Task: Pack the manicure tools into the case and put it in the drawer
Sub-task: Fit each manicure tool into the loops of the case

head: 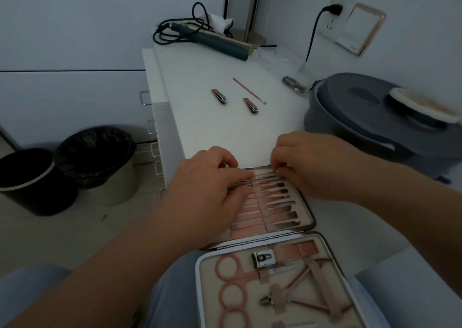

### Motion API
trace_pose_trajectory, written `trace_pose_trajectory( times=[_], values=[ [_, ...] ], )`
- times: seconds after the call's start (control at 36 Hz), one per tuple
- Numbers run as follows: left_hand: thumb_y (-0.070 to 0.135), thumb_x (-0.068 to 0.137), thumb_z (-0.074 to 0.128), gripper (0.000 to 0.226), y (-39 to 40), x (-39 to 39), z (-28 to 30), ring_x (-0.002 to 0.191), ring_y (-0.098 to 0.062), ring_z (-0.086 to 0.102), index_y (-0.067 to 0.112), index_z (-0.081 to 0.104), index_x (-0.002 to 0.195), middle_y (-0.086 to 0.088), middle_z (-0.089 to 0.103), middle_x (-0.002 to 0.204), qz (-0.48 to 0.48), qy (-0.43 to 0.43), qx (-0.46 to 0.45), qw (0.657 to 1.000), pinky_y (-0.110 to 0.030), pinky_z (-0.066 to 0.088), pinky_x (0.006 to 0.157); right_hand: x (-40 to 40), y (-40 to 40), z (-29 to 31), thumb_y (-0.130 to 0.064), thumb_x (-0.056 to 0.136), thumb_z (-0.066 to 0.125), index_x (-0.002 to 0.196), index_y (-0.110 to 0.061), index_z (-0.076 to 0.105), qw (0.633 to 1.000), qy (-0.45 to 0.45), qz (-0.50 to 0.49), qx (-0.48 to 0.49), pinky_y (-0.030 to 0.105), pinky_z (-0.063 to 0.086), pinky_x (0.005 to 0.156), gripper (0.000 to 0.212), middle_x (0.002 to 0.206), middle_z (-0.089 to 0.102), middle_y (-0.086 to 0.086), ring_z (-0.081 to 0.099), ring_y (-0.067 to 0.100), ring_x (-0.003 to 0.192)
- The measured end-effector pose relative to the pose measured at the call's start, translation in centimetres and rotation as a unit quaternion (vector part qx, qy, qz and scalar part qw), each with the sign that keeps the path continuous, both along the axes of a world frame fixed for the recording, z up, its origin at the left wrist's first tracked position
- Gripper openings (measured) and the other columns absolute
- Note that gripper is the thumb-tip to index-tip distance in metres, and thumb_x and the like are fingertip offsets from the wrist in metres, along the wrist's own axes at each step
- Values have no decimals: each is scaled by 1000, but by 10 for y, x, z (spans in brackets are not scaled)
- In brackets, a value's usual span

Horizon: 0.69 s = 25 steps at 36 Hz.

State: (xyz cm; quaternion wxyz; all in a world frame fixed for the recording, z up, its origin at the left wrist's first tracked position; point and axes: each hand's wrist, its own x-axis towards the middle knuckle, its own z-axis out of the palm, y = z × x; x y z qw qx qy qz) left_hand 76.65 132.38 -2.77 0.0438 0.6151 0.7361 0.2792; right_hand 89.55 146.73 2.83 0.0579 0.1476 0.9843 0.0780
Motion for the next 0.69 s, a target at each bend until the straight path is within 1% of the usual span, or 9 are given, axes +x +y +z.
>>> trace_pose_trajectory(
  times=[0.17,0.28,0.33,0.42,0.53,0.58,0.69],
  values=[
    [36,86,50,32,-1,0,-1,100,-6,39,33,59,116,10,48,111,3,-14,8,1000,-27,31,88,-5,0,0,-35,92,40,103,-29,55,999,-15,-11,-39,31,47,79,20,97,52,-11,50,9,86],
    [29,85,54,27,0,0,0,100,-9,46,25,65,109,7,53,109,15,-34,29,999,-31,37,91,-6,0,1,-34,92,44,101,-29,56,997,-11,-17,-77,29,46,80,16,92,50,-13,51,8,86],
    [28,84,54,26,0,0,0,99,-8,47,23,66,106,8,54,108,22,-42,34,998,-31,38,92,-7,0,0,-33,91,45,100,-30,56,995,-4,-18,-94,28,45,80,14,93,51,-12,51,8,86],
    [28,84,55,24,0,0,0,98,-4,46,24,67,105,10,54,107,28,-46,40,998,-26,37,90,-7,1,-3,-34,91,47,99,-30,57,995,12,-13,-96,26,44,78,14,90,50,-14,48,5,83],
    [26,84,56,23,-1,1,0,98,-6,49,22,68,103,9,55,106,33,-53,45,997,-26,37,90,-1,7,-3,-38,88,50,96,-34,59,996,30,-19,-85,21,40,71,13,83,48,-18,44,0,72],
    [26,84,57,22,0,1,0,97,-7,50,21,69,101,8,56,105,34,-55,50,997,-25,37,89,0,8,-3,-38,88,50,95,-34,59,995,33,-22,-88,22,41,72,12,82,48,-18,45,0,73],
    [27,83,56,22,0,1,-1,93,-1,46,22,69,100,13,53,101,39,-50,54,997,-22,35,87,-3,5,-7,-35,90,46,96,-29,58,997,31,-6,-77,28,44,80,14,91,51,-14,48,6,86]
  ],
)
